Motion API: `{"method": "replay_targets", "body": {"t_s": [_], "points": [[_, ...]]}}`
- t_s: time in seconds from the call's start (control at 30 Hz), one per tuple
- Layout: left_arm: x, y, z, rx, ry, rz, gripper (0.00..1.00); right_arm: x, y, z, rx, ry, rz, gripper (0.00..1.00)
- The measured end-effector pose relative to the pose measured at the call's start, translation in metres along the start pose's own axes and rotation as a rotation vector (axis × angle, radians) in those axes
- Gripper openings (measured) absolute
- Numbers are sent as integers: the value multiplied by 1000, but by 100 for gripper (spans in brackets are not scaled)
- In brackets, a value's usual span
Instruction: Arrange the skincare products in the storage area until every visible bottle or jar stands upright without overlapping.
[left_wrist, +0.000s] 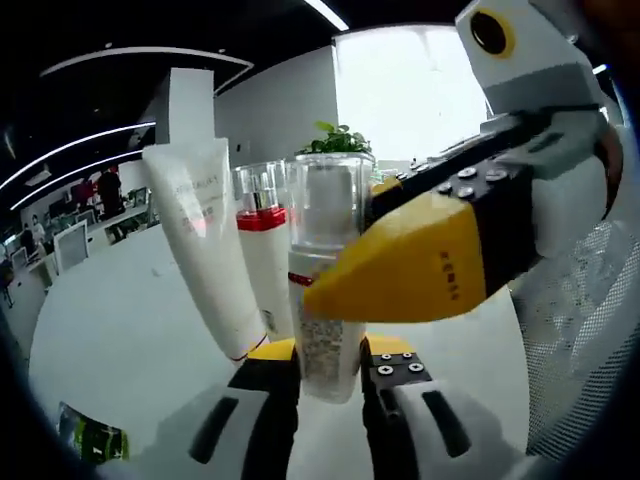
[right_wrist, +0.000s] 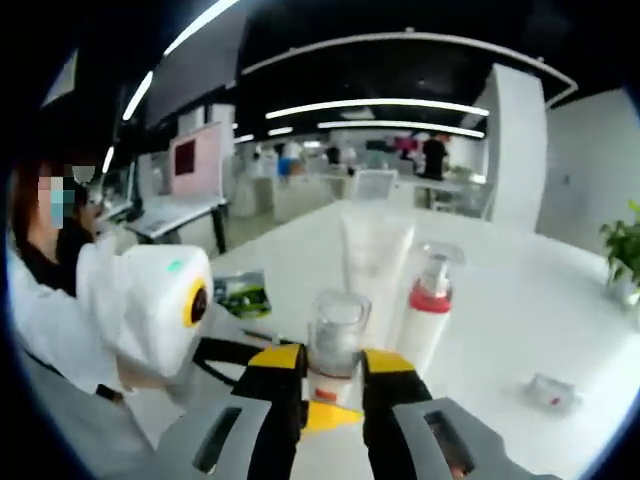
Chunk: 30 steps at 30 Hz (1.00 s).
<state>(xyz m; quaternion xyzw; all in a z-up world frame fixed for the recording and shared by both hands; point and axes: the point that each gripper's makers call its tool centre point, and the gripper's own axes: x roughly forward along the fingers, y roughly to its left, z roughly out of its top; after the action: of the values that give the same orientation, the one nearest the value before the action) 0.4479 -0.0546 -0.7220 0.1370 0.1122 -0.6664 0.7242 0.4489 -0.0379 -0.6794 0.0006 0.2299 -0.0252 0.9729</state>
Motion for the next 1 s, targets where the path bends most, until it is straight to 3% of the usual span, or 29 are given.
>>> {"method": "replay_targets", "body": {"t_s": [0.13, 0.33, 0.67, 1.0], "points": [[3, 4, 1, 26, -10, 24, 26, 5, -1, -4, -1, 13, -24, 18], [10, 8, -9, -14, -14, 18, 26, 14, -4, -11, -8, 36, -69, 15], [19, 16, -25, 12, 23, 9, 27, 27, -4, -24, -26, 65, -94, 13], [17, 29, -34, 26, 66, 68, 32, 38, -4, -25, -29, 43, -113, 13]]}}
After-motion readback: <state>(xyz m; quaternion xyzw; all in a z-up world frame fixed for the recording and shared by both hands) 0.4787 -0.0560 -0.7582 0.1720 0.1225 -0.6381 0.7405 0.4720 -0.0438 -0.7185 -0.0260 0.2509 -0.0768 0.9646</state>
